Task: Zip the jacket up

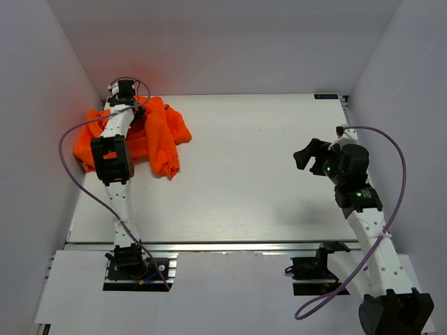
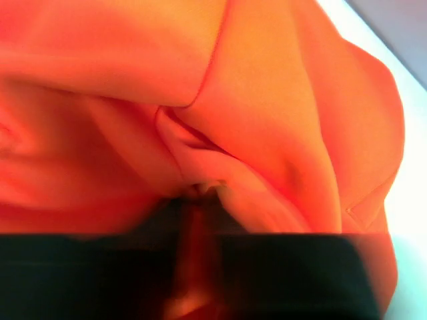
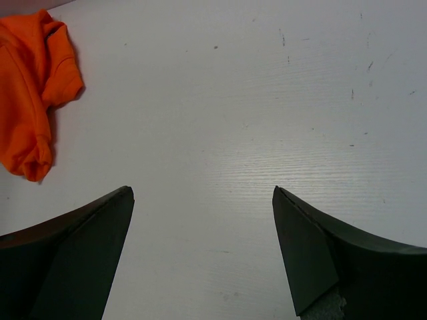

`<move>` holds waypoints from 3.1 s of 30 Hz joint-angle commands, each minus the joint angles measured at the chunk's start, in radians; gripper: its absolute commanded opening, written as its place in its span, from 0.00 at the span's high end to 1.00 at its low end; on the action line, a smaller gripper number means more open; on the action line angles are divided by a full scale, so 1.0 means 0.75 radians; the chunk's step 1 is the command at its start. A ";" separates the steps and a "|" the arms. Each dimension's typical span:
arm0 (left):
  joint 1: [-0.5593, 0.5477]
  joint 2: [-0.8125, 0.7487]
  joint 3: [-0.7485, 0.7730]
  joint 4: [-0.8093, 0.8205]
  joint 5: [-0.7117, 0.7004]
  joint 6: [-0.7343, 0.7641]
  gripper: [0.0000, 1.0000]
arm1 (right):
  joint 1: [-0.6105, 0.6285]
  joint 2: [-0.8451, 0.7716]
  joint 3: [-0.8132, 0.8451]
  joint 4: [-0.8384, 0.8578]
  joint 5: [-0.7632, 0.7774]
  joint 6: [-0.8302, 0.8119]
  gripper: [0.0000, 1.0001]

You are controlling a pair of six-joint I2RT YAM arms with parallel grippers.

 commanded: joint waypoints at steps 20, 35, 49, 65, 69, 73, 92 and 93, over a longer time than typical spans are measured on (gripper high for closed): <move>-0.516 -1.147 -0.656 0.644 0.669 0.085 1.00 | -0.005 -0.124 -0.024 0.053 -0.053 0.036 0.11; -0.944 -1.694 -1.836 0.502 0.690 -0.206 0.02 | -0.005 -0.048 0.004 -0.013 0.230 0.161 0.11; -0.883 -1.772 -1.397 0.066 -0.269 -0.141 0.02 | 0.058 0.117 0.075 0.051 -0.208 -0.006 0.11; -0.527 -0.848 -0.959 0.107 -0.057 -0.122 0.02 | 1.114 0.669 0.415 -0.115 0.546 0.134 0.11; -0.527 -0.637 -0.863 0.084 0.042 -0.093 0.02 | 1.155 0.772 0.474 -0.196 0.720 0.171 0.13; -0.525 -0.528 -0.832 0.009 0.027 -0.100 0.46 | 1.149 0.701 0.509 -0.251 0.922 0.220 1.00; -0.510 -1.465 -1.603 -0.106 -0.353 -0.488 1.00 | -0.219 0.524 0.266 -0.266 0.254 0.159 1.00; -0.510 -1.495 -1.632 -0.118 -0.341 -0.515 1.00 | -0.227 0.551 0.272 -0.252 0.260 0.135 0.96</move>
